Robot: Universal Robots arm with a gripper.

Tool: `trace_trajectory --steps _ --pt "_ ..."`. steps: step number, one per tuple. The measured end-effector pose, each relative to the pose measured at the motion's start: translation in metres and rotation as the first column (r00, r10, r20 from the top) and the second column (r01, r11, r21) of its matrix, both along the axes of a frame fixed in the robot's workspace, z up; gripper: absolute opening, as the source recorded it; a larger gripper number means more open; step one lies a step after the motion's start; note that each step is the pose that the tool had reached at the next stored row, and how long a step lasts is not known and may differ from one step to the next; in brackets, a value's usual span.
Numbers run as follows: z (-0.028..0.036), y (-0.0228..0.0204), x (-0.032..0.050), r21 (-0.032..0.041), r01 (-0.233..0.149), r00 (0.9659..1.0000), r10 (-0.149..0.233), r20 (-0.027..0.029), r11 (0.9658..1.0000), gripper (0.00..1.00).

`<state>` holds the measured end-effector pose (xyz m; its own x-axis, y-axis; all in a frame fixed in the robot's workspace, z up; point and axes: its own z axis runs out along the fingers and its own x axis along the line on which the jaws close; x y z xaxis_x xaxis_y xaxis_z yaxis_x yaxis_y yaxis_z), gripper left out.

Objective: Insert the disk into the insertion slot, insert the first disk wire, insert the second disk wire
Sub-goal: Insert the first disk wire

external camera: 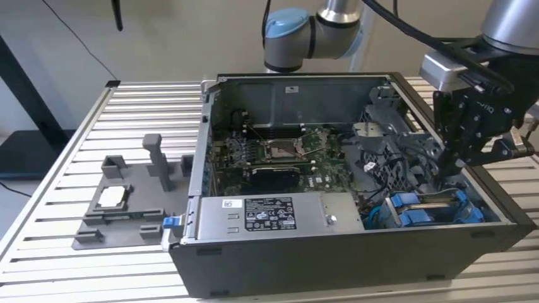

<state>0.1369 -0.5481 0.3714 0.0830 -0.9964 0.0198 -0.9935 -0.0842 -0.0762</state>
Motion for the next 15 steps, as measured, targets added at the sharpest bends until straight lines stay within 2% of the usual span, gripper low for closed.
trace_trajectory --steps 5,7,11,15 --pt "-0.0070 -0.0011 0.0026 -0.0001 0.007 1.0000 -0.007 -0.0039 1.0000 0.20" --pt "-0.0092 -0.0012 0.0027 -0.0002 0.016 0.9998 -0.016 -0.0072 0.9999 0.20" --pt "-0.0127 -0.0012 0.0027 -0.0005 0.052 0.9985 -0.052 -0.0186 0.9987 0.20" --pt "-0.0172 -0.0012 0.0027 -0.0009 0.099 0.9948 -0.099 -0.0226 0.9951 0.20"
